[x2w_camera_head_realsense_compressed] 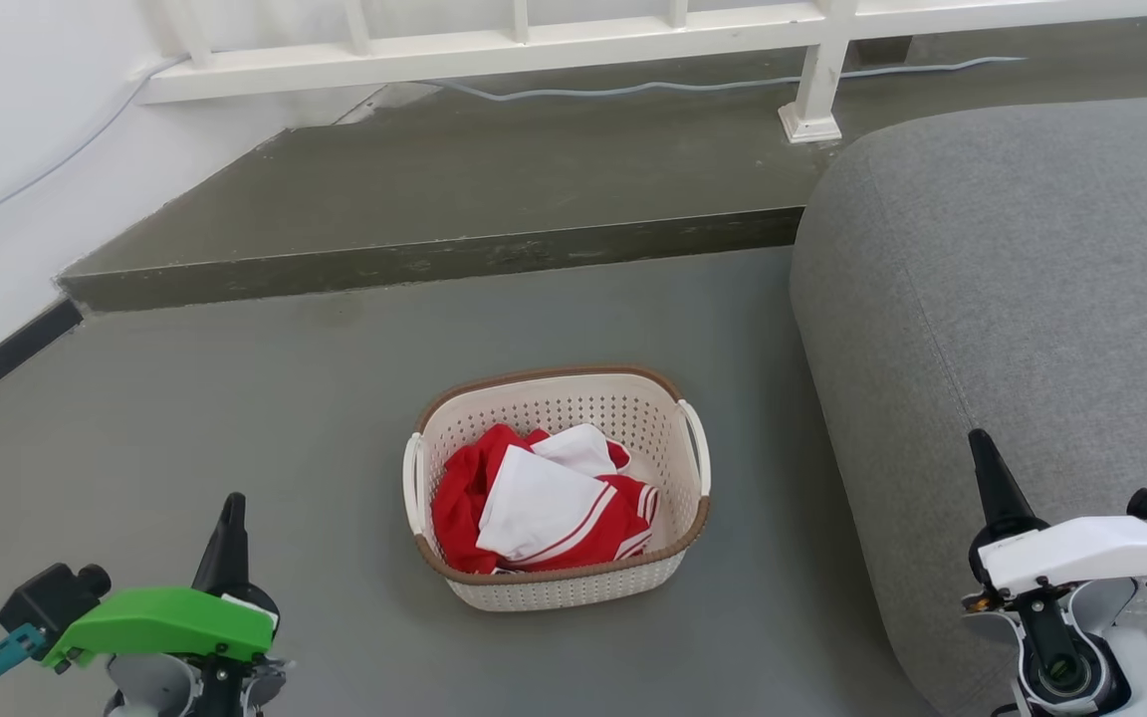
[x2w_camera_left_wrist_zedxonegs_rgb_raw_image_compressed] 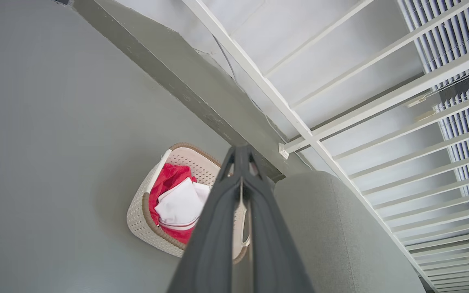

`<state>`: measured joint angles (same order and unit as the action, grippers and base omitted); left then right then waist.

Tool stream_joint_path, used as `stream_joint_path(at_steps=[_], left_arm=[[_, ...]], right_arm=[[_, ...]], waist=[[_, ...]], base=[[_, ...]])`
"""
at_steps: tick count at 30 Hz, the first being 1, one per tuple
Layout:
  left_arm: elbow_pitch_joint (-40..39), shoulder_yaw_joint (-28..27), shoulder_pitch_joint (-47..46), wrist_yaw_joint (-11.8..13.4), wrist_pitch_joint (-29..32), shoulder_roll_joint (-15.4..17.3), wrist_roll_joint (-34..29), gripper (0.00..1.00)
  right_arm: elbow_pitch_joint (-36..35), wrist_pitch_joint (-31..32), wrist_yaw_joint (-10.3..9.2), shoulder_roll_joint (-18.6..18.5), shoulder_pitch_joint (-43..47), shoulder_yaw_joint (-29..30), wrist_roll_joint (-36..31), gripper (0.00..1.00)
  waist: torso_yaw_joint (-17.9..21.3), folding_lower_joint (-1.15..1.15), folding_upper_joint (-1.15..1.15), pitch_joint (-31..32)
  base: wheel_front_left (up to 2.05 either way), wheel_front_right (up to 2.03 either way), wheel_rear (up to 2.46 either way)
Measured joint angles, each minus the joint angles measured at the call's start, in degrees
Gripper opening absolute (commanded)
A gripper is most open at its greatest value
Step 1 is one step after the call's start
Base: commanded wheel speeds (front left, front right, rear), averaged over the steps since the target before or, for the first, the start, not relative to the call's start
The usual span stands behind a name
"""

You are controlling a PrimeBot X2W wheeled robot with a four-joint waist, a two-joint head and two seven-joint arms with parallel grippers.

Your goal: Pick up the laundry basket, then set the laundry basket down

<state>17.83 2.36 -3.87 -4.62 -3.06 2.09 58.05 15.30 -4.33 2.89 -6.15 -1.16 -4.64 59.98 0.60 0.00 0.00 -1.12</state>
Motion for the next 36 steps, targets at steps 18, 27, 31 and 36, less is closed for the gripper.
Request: stream_joint_path(at_steps=[18, 27, 31, 36], left_arm=[[-0.5, -2.5, 0.0, -0.8, 3.6, 0.0, 11.8, 0.0], [-0.9, -3.9, 0.0, -1.3, 5.1, 0.0, 17.7, 0.0], [-1.1, -4.2, 0.0, -1.4, 5.8, 0.0, 19.9, 0.0], [-1.2, -4.8, 0.0, -1.5, 6.6, 0.0, 22.9, 0.0]], right_arm=[[0.2, 3.5, 1.31, 0.9, -0.7, 3.9, 11.4, 0.0], [0.4, 5.2, 2.04, 1.6, -1.2, 5.9, 17.6, 0.0], [0.4, 5.6, 2.15, 1.8, -1.4, 6.5, 19.2, 0.0], [0.5, 6.5, 2.65, 2.1, -1.6, 7.5, 22.2, 0.0]], waist=[[-0.2, 0.0, 0.0, 0.3], [-0.3, 0.0, 0.0, 0.5], [-0.4, 0.0, 0.0, 0.6], [-0.4, 0.0, 0.0, 0.7]], base=[[0.0, 0.0, 0.0], [0.0, 0.0, 0.0], [0.0, 0.0, 0.0], [0.0, 0.0, 0.0]])
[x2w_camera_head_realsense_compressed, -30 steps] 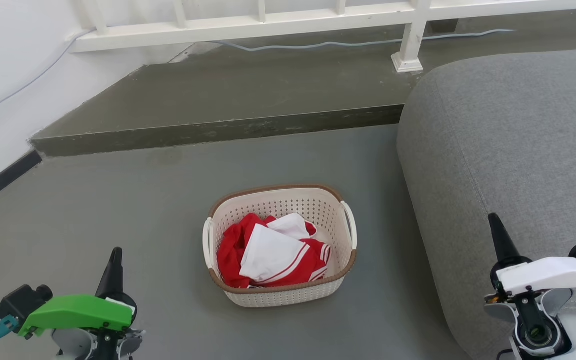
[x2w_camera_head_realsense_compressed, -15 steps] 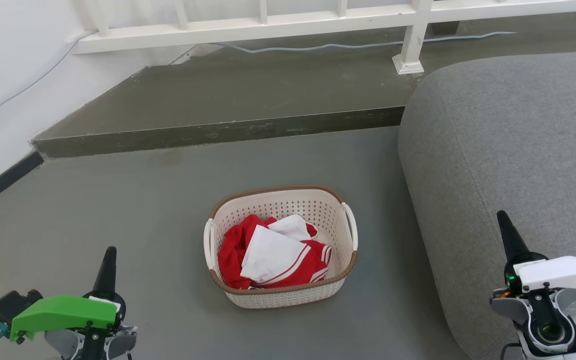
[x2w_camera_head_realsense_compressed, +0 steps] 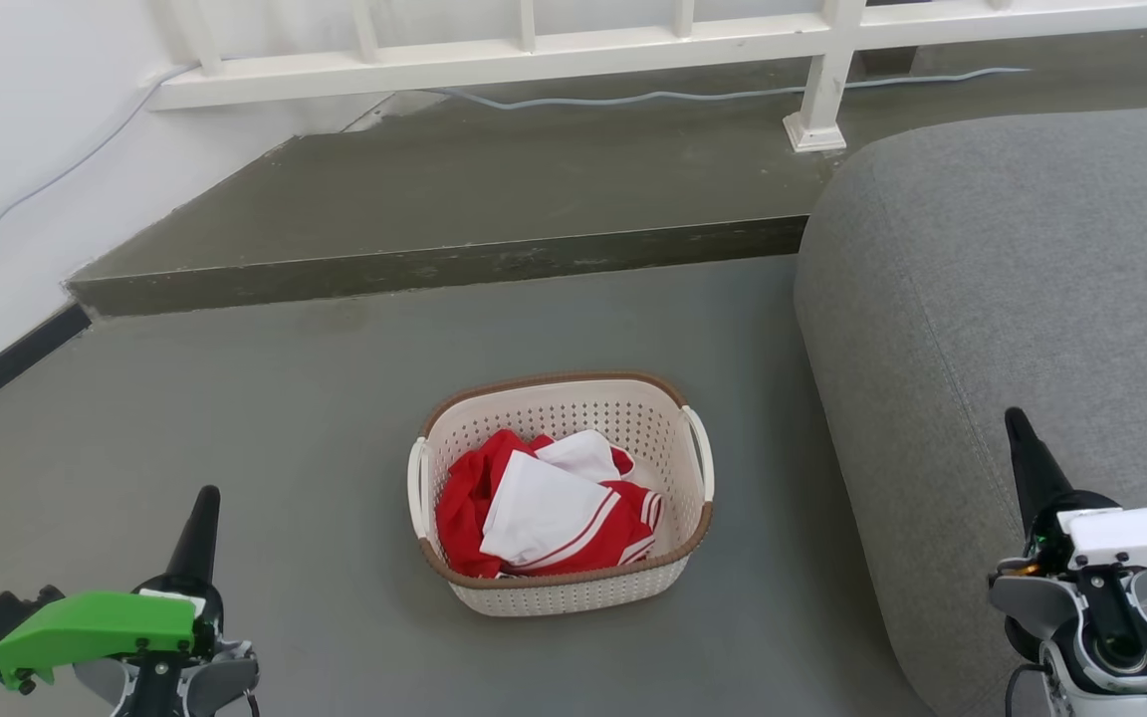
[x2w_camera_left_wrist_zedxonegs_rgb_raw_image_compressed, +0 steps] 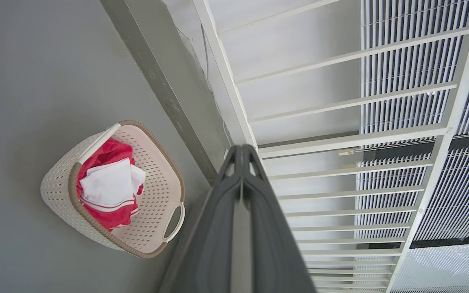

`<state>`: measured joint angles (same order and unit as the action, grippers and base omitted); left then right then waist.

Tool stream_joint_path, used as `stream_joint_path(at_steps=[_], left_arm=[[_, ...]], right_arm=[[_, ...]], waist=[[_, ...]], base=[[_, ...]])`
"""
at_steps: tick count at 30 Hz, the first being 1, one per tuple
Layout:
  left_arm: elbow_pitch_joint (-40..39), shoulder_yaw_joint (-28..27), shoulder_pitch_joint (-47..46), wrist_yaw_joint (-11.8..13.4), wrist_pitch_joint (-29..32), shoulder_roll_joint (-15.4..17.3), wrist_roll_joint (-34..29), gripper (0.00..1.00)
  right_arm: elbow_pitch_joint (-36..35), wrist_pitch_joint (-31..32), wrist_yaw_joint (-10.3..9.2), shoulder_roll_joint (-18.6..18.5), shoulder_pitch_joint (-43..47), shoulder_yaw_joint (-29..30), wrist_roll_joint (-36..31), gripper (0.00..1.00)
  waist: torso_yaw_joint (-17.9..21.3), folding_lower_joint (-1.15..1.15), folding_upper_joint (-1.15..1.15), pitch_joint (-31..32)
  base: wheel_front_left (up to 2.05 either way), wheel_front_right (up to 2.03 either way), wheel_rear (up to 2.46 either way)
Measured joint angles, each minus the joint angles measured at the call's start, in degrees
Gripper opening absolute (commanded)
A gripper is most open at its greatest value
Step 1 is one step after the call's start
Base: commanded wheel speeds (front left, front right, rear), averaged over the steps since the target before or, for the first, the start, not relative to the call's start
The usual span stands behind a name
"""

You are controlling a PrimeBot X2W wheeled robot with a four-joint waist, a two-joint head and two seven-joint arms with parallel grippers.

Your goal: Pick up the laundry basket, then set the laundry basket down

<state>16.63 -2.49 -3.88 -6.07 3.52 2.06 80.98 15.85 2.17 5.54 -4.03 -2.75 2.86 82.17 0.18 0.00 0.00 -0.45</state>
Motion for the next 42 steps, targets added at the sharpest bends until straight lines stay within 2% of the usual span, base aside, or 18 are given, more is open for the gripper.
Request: stream_joint_path(at_steps=[18, 42], left_arm=[[-0.4, -2.5, 0.0, -0.8, 3.0, 0.0, 10.6, 0.0], [-0.5, -2.5, 0.0, -1.0, 3.0, 0.0, 10.7, 0.0]], right_arm=[[0.0, 3.0, 1.01, 0.8, -0.4, 3.5, 10.3, 0.0], [0.0, 3.0, 1.01, 0.9, -0.6, 3.6, 10.3, 0.0]], waist=[[-0.2, 0.0, 0.0, 0.3], [-0.2, 0.0, 0.0, 0.3]], base=[[0.0, 0.0, 0.0], [0.0, 0.0, 0.0]])
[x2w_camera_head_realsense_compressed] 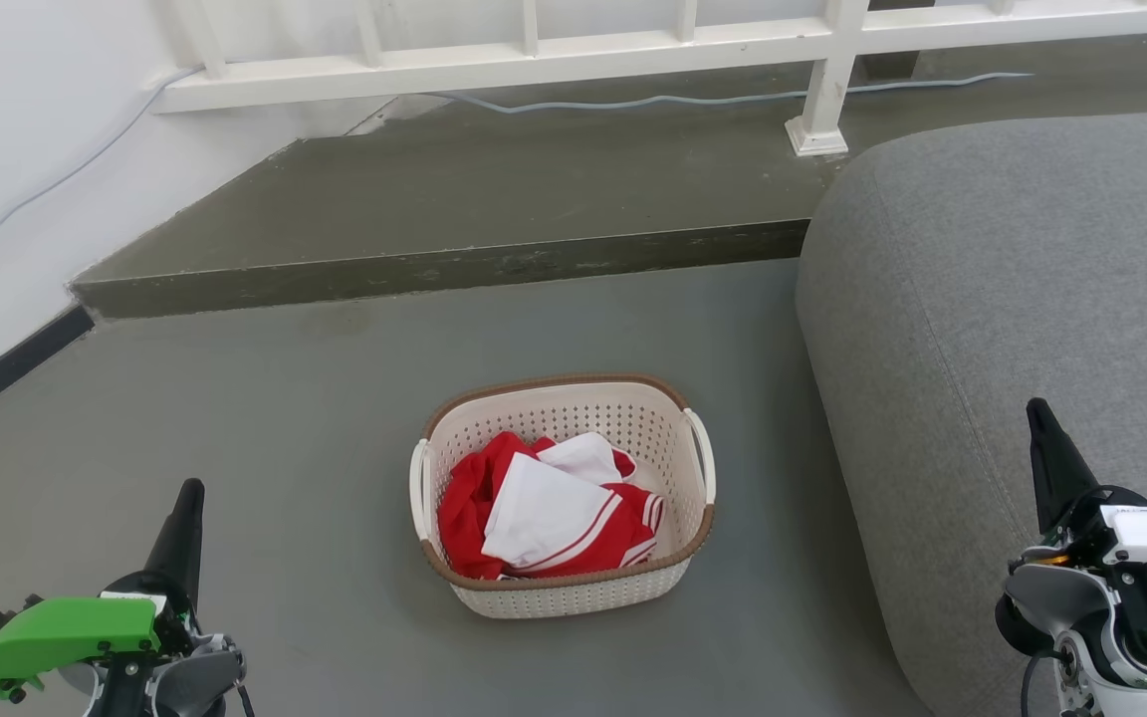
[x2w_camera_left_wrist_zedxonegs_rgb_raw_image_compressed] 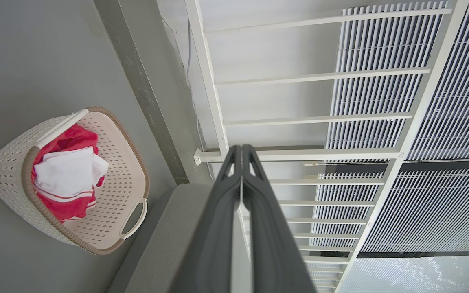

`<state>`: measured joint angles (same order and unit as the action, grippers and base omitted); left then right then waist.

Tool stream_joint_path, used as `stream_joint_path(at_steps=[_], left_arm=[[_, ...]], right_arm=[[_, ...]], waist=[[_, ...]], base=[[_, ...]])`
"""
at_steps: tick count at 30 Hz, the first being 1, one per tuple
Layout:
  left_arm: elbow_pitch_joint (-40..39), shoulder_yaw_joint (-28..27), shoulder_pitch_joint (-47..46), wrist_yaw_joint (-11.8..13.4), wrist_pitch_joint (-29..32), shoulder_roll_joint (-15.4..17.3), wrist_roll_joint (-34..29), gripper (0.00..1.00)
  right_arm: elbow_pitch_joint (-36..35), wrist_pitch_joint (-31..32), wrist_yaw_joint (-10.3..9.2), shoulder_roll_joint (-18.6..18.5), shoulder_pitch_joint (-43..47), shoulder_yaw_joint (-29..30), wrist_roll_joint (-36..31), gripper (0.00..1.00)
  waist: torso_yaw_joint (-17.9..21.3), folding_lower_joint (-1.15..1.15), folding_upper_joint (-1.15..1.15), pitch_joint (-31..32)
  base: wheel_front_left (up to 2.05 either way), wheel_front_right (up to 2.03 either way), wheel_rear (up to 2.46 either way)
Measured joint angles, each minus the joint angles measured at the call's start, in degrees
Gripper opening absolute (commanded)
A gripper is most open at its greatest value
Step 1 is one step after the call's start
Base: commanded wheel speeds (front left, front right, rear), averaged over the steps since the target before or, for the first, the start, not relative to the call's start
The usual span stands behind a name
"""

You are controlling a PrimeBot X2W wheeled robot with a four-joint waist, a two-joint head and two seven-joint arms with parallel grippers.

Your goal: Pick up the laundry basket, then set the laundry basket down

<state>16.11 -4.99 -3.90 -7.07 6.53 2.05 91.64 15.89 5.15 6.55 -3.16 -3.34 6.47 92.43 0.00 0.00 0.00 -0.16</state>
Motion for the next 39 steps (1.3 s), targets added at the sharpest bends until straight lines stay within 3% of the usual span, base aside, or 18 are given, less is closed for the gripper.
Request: stream_joint_path(at_steps=[39], left_arm=[[-0.2, 0.0, 0.0, 0.0, 0.0, 0.0, 0.0, 0.0]], right_arm=[[0.0, 0.0, 0.01, 0.1, 0.0, 0.1, 0.0, 0.0]], waist=[[0.0, 0.0, 0.0, 0.0]], base=[[0.0, 0.0, 0.0]])
